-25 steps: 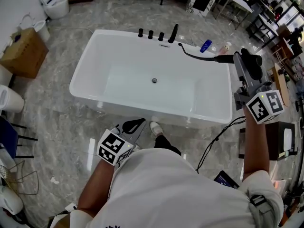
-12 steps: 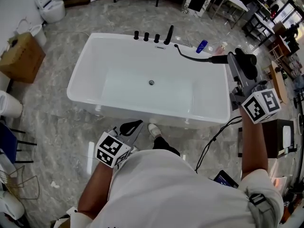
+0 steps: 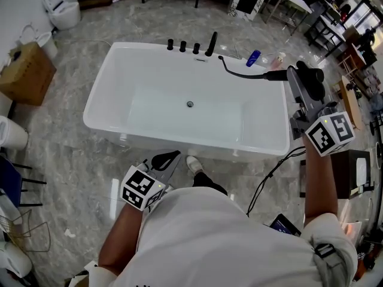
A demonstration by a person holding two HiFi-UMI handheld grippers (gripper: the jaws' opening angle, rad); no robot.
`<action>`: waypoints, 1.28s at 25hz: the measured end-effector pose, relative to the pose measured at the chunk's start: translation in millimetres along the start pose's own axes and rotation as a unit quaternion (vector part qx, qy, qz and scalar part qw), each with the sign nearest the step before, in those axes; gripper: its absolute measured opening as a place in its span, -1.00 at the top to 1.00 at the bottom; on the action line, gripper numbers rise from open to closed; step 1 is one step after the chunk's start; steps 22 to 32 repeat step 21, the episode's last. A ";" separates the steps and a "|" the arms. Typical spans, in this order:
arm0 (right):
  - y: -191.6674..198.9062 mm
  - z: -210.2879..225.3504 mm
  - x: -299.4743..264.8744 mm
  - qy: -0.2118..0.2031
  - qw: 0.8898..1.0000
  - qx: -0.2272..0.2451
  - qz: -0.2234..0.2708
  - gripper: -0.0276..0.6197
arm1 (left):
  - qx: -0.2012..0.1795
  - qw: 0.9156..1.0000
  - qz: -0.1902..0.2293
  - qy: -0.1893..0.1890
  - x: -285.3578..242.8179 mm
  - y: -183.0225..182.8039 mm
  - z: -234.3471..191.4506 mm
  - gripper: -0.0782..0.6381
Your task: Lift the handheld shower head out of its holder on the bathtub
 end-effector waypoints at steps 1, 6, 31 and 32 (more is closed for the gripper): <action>-0.1 0.6 0.0 0.000 1.000 0.001 0.000 0.48 | 0.000 1.000 0.001 0.000 -0.7 -0.5 -0.3 0.76; -1.1 9.0 5.8 0.000 1.000 0.000 0.001 0.48 | 0.000 1.000 0.001 0.000 -7.3 -3.5 3.2 0.76; 12.8 18.9 -2.9 -0.009 1.000 0.003 0.010 0.48 | -0.003 1.000 0.000 -0.003 -28.8 1.7 -15.9 0.76; 12.8 18.9 -2.9 -0.009 1.000 0.003 0.010 0.48 | -0.003 1.000 0.000 -0.003 -28.8 1.7 -15.9 0.76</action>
Point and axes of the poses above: the fingertips, and each gripper's own axes: x backward along the fingers, z to its right, y out of its underside, the point moved 10 cm from there along x, backward along the fingers, and after that the axes turned 1 degree about x, right-handed, at the moved point
